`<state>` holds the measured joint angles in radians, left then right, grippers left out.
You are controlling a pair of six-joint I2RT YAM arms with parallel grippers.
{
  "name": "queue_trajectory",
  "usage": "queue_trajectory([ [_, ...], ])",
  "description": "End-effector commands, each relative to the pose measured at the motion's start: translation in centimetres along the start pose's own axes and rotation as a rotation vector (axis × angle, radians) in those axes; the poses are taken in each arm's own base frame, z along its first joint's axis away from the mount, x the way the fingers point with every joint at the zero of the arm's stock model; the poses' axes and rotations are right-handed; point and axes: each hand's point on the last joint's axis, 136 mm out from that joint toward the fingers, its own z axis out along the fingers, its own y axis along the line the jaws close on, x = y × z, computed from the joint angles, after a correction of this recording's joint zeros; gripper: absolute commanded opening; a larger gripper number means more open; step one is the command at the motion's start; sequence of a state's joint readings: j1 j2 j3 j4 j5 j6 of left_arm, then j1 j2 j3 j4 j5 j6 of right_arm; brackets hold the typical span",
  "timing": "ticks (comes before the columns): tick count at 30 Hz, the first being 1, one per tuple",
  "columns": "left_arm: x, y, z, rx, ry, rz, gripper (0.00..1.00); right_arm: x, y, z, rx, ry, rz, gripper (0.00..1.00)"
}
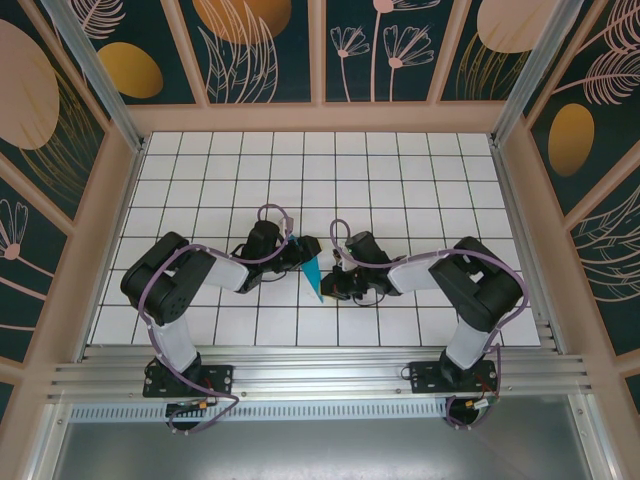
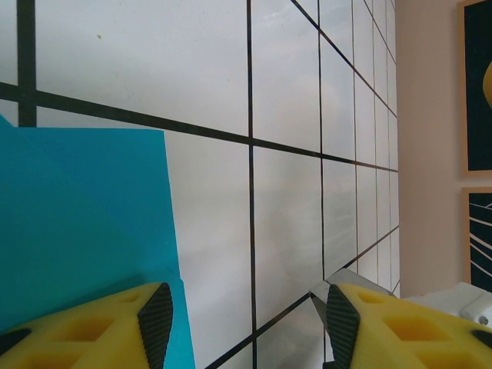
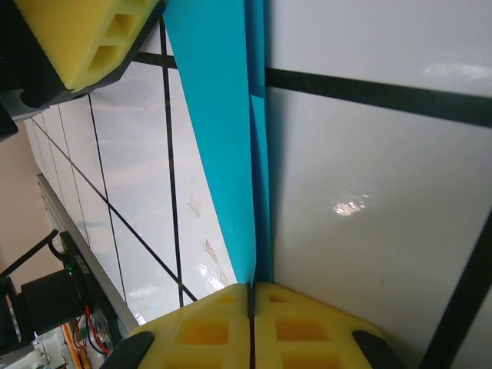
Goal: Fold a paper plane with a square sheet of paper (pick it up from the middle)
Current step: Fold the wing for the fifth time at the center of the table.
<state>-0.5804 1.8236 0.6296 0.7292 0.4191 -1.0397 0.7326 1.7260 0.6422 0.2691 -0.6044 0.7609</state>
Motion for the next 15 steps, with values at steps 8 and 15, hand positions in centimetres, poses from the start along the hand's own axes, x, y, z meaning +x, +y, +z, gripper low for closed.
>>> queue_trajectory([
  [8,2.0,4.7,0.1,-0.146,0.060,-0.051,0.59,0.1,1.6,-0.8,0.005,0.020,-0.014,0.13],
  [15,2.1,4.7,0.1,-0.146,0.065,-0.050,0.59,1.2,0.7,-0.6,-0.004,0.045,0.018,0.09],
])
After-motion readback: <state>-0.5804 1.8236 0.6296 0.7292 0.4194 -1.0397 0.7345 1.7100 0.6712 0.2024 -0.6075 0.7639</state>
